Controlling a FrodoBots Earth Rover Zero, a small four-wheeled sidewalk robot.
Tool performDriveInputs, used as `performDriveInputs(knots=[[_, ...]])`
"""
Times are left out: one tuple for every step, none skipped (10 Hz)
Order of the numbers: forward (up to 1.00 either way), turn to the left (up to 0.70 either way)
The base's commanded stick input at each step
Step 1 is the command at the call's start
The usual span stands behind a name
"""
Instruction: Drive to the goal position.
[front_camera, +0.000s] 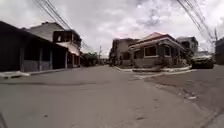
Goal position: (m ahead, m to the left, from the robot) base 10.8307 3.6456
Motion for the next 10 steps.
performDriveInputs(knots=[[1.0,0.0],[1.0,0.0],[1.0,0.0],[1.0,0.0],[1.0,0.0],[1.0,0.0],[1.0,0.0],[1.0,0.0],[1.0,0.0],[1.0,0.0]])
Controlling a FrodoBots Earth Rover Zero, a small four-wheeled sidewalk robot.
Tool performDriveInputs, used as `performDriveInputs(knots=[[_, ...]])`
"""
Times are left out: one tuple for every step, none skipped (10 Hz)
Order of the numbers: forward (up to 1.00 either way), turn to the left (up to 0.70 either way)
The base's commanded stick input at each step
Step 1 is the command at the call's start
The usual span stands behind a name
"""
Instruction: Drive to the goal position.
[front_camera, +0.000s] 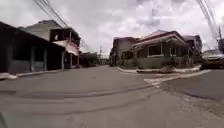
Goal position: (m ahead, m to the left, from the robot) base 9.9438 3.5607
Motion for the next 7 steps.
performDriveInputs(knots=[[1.0,0.0],[1.0,0.0],[1.0,0.0],[1.0,0.0],[1.0,0.0],[1.0,0.0],[1.0,0.0]])
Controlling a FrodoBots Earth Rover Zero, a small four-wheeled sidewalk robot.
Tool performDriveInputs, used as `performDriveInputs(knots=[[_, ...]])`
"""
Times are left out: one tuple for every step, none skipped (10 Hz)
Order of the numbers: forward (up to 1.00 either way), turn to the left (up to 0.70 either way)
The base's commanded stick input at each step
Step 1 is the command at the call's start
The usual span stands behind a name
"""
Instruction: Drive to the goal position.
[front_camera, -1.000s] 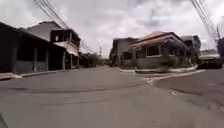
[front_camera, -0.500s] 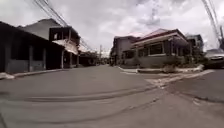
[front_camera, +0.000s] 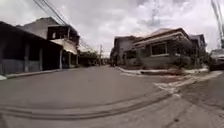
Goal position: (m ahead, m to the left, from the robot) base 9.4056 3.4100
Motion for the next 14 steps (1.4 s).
performDriveInputs(knots=[[1.0,0.0],[1.0,0.0],[1.0,0.0],[1.0,0.0],[1.0,0.0],[1.0,0.0],[1.0,0.0],[1.0,0.0],[1.0,0.0],[1.0,0.0],[1.0,0.0],[1.0,0.0],[1.0,0.0],[1.0,0.0]])
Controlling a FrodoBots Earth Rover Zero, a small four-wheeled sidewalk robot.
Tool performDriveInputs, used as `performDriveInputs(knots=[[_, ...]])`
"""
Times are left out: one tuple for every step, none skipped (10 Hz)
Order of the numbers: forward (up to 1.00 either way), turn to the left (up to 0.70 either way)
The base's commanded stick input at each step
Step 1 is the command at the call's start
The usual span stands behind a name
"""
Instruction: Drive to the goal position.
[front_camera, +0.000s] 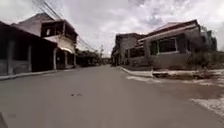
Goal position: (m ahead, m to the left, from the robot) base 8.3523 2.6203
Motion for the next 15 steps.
performDriveInputs(knots=[[1.0,0.0],[1.0,0.0],[1.0,0.0],[1.0,0.0],[1.0,0.0],[1.0,0.0],[1.0,0.0],[1.0,0.0],[1.0,0.0],[1.0,0.0],[1.0,0.0],[1.0,0.0],[1.0,0.0],[1.0,0.0],[1.0,0.0]])
